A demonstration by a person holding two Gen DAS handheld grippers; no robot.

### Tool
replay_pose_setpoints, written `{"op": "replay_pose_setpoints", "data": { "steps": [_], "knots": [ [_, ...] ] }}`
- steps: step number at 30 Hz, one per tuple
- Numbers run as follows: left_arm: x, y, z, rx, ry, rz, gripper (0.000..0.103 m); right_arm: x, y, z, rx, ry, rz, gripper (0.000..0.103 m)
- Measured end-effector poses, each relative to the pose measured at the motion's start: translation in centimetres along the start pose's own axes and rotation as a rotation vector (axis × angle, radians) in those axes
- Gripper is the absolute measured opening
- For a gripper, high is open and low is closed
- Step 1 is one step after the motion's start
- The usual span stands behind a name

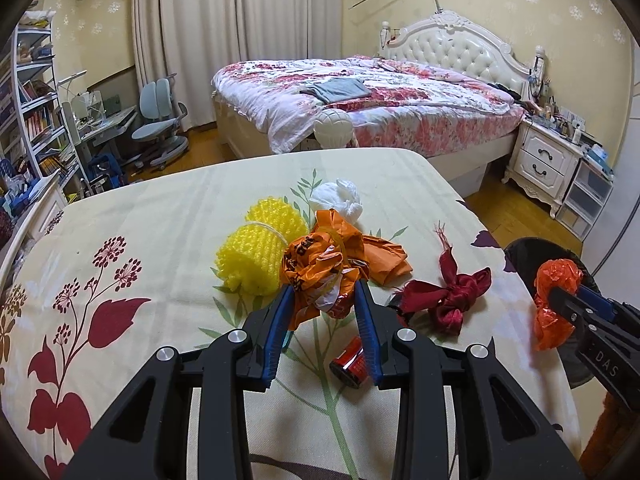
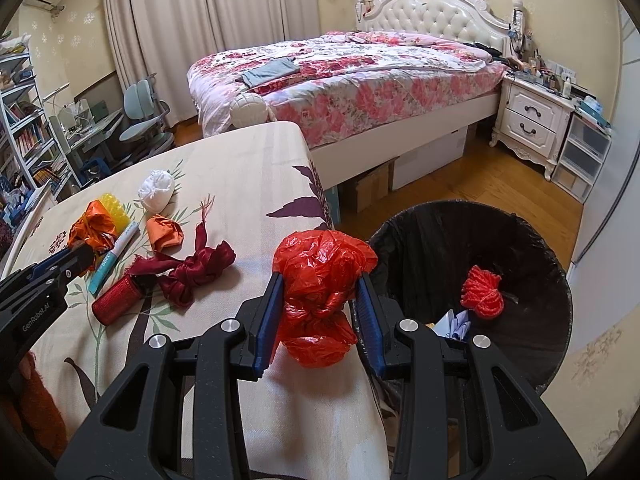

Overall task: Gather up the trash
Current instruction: 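Carry the orange and red bags over the black bin with both tools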

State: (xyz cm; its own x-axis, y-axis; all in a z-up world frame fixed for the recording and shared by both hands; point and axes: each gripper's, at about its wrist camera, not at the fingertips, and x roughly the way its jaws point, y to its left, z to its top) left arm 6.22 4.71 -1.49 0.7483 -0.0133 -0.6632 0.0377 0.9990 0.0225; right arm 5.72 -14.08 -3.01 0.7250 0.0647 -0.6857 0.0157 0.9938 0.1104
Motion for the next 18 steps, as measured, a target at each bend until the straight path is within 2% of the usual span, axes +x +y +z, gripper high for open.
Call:
{"op": "replay_pose_setpoints", "data": {
  "steps": [18],
  "knots": [
    [-2.2,-3.8,-0.6,0.043,-0.038,-0.058,0.034,-3.0,-1.2,-0.8,0.004,-0.031,-0.047,0.036]
  ]
}}
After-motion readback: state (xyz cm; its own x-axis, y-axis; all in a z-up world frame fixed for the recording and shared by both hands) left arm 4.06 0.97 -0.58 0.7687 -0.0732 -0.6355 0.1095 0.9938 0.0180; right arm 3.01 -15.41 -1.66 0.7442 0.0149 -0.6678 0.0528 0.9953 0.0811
